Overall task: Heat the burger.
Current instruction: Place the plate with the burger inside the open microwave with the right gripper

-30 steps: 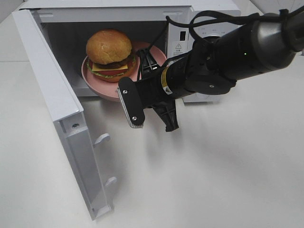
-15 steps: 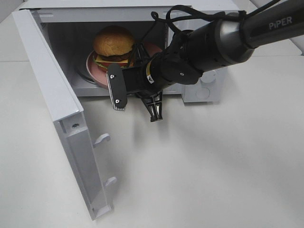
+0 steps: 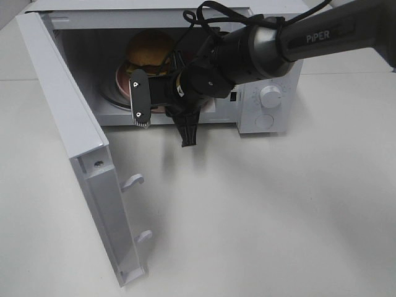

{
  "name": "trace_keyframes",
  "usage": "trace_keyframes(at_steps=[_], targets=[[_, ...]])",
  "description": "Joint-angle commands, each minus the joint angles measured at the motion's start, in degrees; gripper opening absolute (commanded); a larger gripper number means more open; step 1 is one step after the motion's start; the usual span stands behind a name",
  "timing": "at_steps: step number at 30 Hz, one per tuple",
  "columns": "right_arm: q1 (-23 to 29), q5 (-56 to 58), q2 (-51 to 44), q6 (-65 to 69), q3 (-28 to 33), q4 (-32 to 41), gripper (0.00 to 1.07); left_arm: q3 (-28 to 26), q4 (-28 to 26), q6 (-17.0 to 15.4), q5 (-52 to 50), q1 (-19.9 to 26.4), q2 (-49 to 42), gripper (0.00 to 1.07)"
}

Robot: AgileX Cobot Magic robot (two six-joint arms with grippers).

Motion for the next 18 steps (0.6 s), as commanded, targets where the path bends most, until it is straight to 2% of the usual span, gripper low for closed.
trace_keyframes(at_steps=[1, 6, 8, 11, 13, 14, 16, 18], targets=[[-0.63, -1.89, -0.34, 0.4, -1.55, 1.43, 0.01, 0.11, -0.23, -0.06, -0.57, -0.06, -1.15, 0.0], [-0.63, -2.06, -0.34, 0.4, -1.55, 1.49, 0.03, 0.11, -0.23, -0.06, -0.57, -0.06, -1.15, 0.0], [-0.63, -2.06, -0.34, 0.69, -1.55, 2.23, 0.08, 0.11, -0.23, -0.06, -0.57, -0.06, -1.15, 0.0], [-0.63, -2.06, -0.34, 0.69, -1.55, 2.64, 0.11, 0.11, -0.23, -0.06, -0.57, -0.06, -1.15, 0.0], [-0.63, -2.06, -0.34, 0.69, -1.55, 4.07, 0.19, 0.11, -0.23, -0.06, -0.57, -0.06, -1.15, 0.0], [-0.63, -2.06, -0.34, 0.69, -1.55, 4.07, 0.19, 0.11, -0.23, -0.06, -0.57, -0.06, -1.15, 0.0], [-0.57, -1.66, -0.4, 0.69, -1.55, 5.1, 0.34, 0.11, -0.23, -0.06, -0.57, -0.06, -1.15, 0.0], [-0.57, -1.6, -0.46, 0.69, -1.55, 5.84, 0.37, 0.11, -0.23, -0.06, -0.57, -0.06, -1.15, 0.0]])
